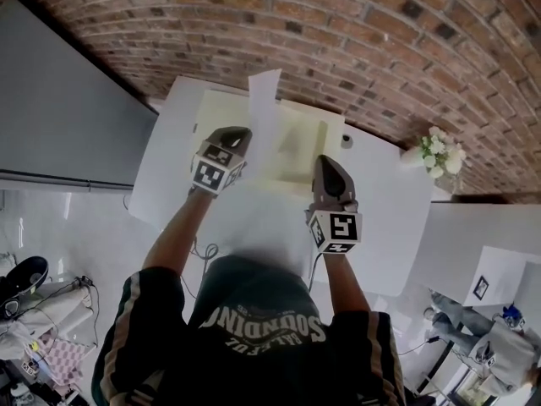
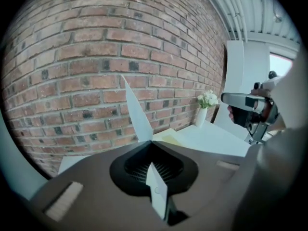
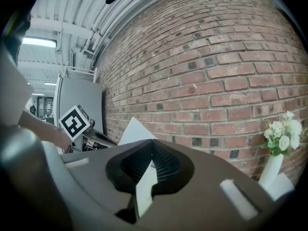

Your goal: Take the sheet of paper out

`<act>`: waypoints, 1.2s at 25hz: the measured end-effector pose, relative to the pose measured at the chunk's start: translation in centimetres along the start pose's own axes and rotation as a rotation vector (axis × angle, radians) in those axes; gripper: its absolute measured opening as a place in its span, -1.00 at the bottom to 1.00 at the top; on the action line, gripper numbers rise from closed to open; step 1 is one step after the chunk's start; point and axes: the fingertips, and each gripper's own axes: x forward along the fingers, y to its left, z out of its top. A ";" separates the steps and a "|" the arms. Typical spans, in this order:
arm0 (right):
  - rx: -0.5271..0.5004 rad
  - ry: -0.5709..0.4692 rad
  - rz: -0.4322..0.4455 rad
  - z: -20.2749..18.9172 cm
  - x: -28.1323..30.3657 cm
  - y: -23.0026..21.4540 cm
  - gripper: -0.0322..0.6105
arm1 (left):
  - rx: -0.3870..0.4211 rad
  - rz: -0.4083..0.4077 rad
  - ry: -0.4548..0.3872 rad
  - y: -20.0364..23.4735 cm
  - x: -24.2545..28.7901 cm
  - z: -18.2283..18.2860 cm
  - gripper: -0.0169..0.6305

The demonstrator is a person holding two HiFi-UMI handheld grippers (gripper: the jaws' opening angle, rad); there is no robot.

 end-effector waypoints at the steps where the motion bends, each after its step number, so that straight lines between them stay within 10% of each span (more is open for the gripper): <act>1: -0.003 -0.003 0.000 0.3 0.1 0.0 -0.90 | 0.010 -0.003 -0.014 -0.3 -0.3 0.7 -0.91; 12: -0.030 -0.042 -0.008 2.8 0.2 -0.2 -0.90 | 0.066 -0.019 -0.159 -2.1 -3.2 6.2 -0.91; 30: -0.038 -0.043 -0.018 3.3 0.3 -0.6 -0.90 | 0.073 -0.030 -0.166 -2.4 -3.7 7.0 -0.91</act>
